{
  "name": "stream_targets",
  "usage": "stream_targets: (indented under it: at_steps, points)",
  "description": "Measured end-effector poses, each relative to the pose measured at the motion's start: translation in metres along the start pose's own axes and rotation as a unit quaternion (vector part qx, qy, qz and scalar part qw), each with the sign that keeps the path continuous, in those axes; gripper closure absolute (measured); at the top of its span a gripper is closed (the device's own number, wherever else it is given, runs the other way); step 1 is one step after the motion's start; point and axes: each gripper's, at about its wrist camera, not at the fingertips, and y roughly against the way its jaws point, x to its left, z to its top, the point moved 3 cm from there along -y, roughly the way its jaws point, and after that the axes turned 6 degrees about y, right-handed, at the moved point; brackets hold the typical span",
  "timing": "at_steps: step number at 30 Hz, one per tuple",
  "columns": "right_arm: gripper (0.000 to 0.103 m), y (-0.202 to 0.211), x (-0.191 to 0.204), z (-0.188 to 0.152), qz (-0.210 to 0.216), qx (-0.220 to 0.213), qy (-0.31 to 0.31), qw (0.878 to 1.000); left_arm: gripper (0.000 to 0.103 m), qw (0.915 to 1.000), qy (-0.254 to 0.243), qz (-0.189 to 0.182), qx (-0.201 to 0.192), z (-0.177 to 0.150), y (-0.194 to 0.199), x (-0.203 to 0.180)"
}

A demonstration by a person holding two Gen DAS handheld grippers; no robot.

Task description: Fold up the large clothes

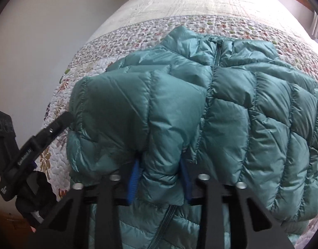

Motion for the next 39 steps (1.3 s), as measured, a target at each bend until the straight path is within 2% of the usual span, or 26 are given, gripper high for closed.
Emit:
stream_targets:
  at_steps: [2, 7, 10, 13, 15, 17, 21, 23, 24, 25, 26, 28, 31, 33, 36, 38, 39]
  points:
    - [0.083, 0.013, -0.008, -0.001, 0.006, -0.011, -0.013, 1.0, 0.054, 0.9998, 0.003, -0.015, -0.011, 0.003, 0.009, -0.001]
    - [0.084, 0.047, -0.041, -0.008, -0.015, -0.048, -0.047, 0.998, 0.053, 0.9987, -0.011, -0.048, -0.014, -0.001, 0.014, -0.017]
    - [0.084, 0.043, -0.06, -0.014, -0.012, -0.041, -0.072, 0.997, 0.054, 0.9981, -0.037, -0.049, -0.001, -0.012, 0.003, -0.028]
    - [0.081, 0.029, -0.074, -0.017, -0.006, -0.021, -0.089, 0.996, 0.054, 0.9974, -0.066, -0.026, 0.014, -0.022, -0.014, -0.034]
    - [0.075, 0.025, -0.078, -0.02, -0.002, -0.019, -0.095, 0.995, 0.054, 0.9972, -0.071, -0.004, 0.025, -0.026, -0.025, -0.029]
    - [0.068, 0.031, -0.078, -0.022, -0.008, -0.027, -0.097, 0.995, 0.054, 0.9974, -0.064, 0.001, 0.032, -0.027, -0.032, -0.023]
    - [0.063, 0.061, -0.059, -0.028, -0.067, -0.064, -0.049, 0.995, 0.054, 0.9984, -0.052, -0.001, 0.024, -0.025, -0.024, -0.021]
    - [0.048, 0.078, -0.041, -0.028, -0.088, -0.087, -0.018, 0.992, 0.053, 0.9985, -0.053, -0.007, 0.014, -0.025, -0.016, -0.026]
    - [0.047, 0.084, -0.029, -0.029, -0.097, -0.097, 0.004, 0.991, 0.052, 0.9983, -0.057, -0.011, 0.009, -0.025, -0.013, -0.029]
    - [0.041, 0.087, -0.021, -0.028, -0.108, -0.101, 0.023, 0.989, 0.052, 0.998, -0.061, -0.013, 0.005, -0.026, -0.01, -0.032]
    - [0.029, 0.087, -0.01, -0.028, -0.128, -0.102, 0.041, 0.986, 0.051, 0.9977, -0.066, -0.015, 0.004, -0.028, -0.009, -0.035]
    - [0.016, 0.082, 0.002, -0.027, -0.167, -0.097, 0.059, 0.979, 0.05, 0.9971, -0.074, -0.015, 0.009, -0.031, -0.012, -0.04]
    - [0.016, 0.062, 0.02, -0.024, -0.218, -0.084, 0.09, 0.968, 0.05, 0.9962, -0.083, -0.015, 0.022, -0.037, -0.019, -0.044]
    - [0.016, 0.044, 0.025, -0.024, -0.244, -0.06, 0.103, 0.963, 0.05, 0.9962, -0.08, -0.014, 0.029, -0.039, -0.024, -0.042]
    - [0.021, 0.017, 0.028, -0.027, -0.241, -0.027, 0.112, 0.964, 0.05, 0.9966, -0.074, -0.01, 0.034, -0.039, -0.028, -0.036]
    - [0.038, 0.003, 0.024, -0.025, -0.236, -0.011, 0.106, 0.966, 0.05, 0.9968, -0.07, -0.01, 0.038, -0.038, -0.031, -0.033]
    - [0.043, -0.001, 0.021, -0.024, -0.225, -0.008, 0.099, 0.969, 0.05, 0.9968, -0.069, -0.01, 0.04, -0.037, -0.032, -0.031]
